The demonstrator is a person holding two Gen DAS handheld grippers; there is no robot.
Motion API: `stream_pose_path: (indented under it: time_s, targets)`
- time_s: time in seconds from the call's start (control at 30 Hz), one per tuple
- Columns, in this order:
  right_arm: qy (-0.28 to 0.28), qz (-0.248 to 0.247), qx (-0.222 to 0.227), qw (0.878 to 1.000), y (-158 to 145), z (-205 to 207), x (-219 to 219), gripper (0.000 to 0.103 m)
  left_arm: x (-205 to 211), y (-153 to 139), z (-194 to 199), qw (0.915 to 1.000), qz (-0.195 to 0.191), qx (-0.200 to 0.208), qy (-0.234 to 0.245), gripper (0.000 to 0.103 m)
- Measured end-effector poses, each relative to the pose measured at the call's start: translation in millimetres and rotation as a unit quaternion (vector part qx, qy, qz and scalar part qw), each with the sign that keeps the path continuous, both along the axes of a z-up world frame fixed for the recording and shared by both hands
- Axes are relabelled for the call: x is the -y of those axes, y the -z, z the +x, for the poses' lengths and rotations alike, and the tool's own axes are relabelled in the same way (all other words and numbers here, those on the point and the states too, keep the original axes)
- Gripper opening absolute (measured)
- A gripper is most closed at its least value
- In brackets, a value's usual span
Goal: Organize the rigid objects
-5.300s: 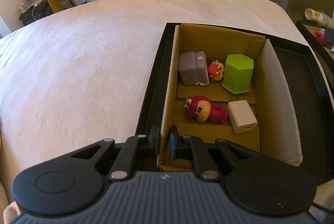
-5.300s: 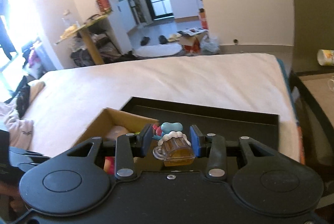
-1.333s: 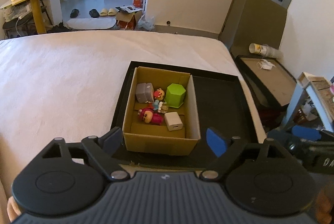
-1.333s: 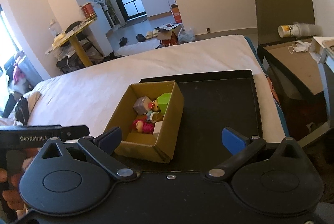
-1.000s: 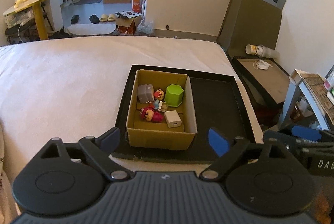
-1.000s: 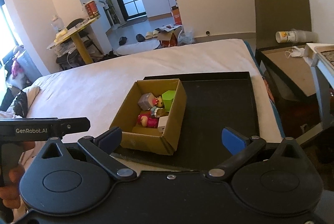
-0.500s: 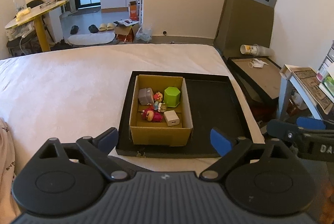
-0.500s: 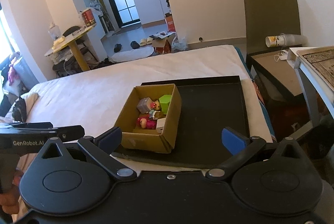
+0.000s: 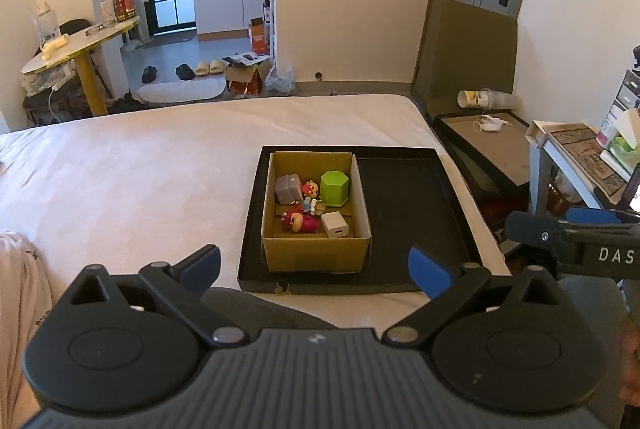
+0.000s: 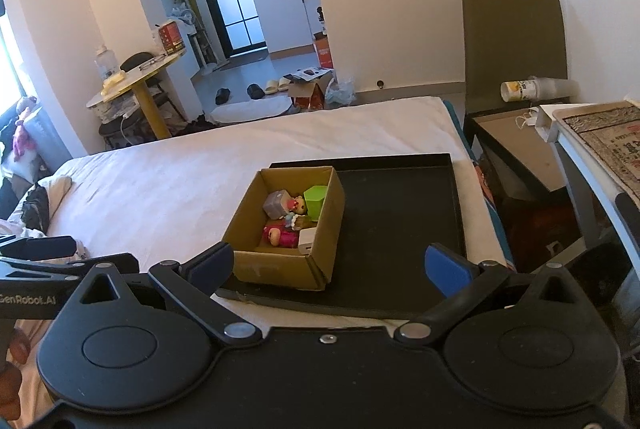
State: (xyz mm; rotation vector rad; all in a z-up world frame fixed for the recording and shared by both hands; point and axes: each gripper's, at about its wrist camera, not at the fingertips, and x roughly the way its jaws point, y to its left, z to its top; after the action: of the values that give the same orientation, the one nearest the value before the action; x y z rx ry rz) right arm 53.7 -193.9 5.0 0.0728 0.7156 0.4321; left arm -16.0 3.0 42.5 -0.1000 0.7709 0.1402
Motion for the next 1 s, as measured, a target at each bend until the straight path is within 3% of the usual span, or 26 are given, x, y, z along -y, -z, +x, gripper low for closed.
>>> stream_pose_path:
  time_s: [0.73, 1.0]
  targets:
    - [0.004, -0.004, 0.013, 1.000, -6.6, -29.4, -1.9, 0.103, -3.8, -7.4, -33.6, 0.9995, -0.010, 0.029, -0.003, 0.100]
    - [0.008, 0.000, 0.010, 1.000, -6.9, -28.5, -4.0, 0.103, -7.7, -8.4, -35.7, 0.9995, 0.003, 0.031, -0.008, 0.100]
